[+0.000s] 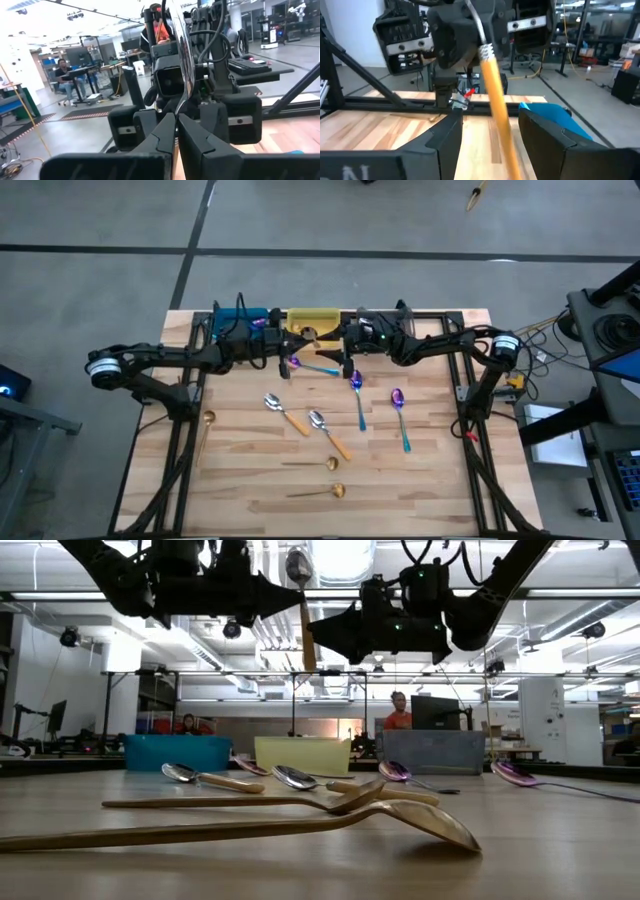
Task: Sort silverware by color (type)
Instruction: Put the yellow spoon into the black bin
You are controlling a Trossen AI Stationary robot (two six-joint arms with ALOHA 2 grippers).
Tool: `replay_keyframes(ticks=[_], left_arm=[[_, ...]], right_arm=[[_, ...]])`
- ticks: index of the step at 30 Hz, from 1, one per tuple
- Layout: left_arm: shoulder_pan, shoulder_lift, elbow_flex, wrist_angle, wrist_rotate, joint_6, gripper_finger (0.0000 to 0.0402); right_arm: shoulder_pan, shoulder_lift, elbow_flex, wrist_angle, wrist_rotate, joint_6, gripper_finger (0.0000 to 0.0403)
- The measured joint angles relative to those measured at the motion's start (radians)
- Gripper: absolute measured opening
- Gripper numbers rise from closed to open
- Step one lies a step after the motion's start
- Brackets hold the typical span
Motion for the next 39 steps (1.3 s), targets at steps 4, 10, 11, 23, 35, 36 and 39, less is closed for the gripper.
replay_keyframes(ticks=[4, 10, 11, 23, 35, 36, 39], left_arm=[[0.0, 0.0, 0.0, 0.022, -0.002, 0.001, 0.0], [0.0, 0.0, 0.0, 0.061, -0.005, -0.003, 0.0], [0.0, 0.0, 0.0, 0.061, -0.005, -0.003, 0.0], [0.002, -0.001, 0.001, 0.051, -0.103, 0.001, 0.0], [0.02, -0.002, 0.001, 0.013, -0.121, -0.126, 0.0071], [0.022, -0.002, 0.001, 0.009, -0.123, -0.127, 0.0086], [0.026, -0.002, 0.001, 0.01, -0.147, -0.128, 0.0129]], right_arm=[[0.0, 0.021, 0.067, 0.006, 0.003, -0.009, 0.0162], [0.002, 0.057, 0.17, -0.1, -0.01, -0.058, 0.0115], [0.002, 0.057, 0.18, -0.122, -0.012, -0.071, 0.0103], [0.001, 0.044, 0.201, -0.185, -0.009, -0.081, 0.0018], [-0.003, 0.002, 0.331, -0.603, 0.181, -0.219, 0.0017], [-0.006, 0.001, 0.352, -0.653, 0.2, -0.239, 0.0017], [-0.02, -0.006, 0.429, -0.842, 0.246, -0.293, 0.0017]])
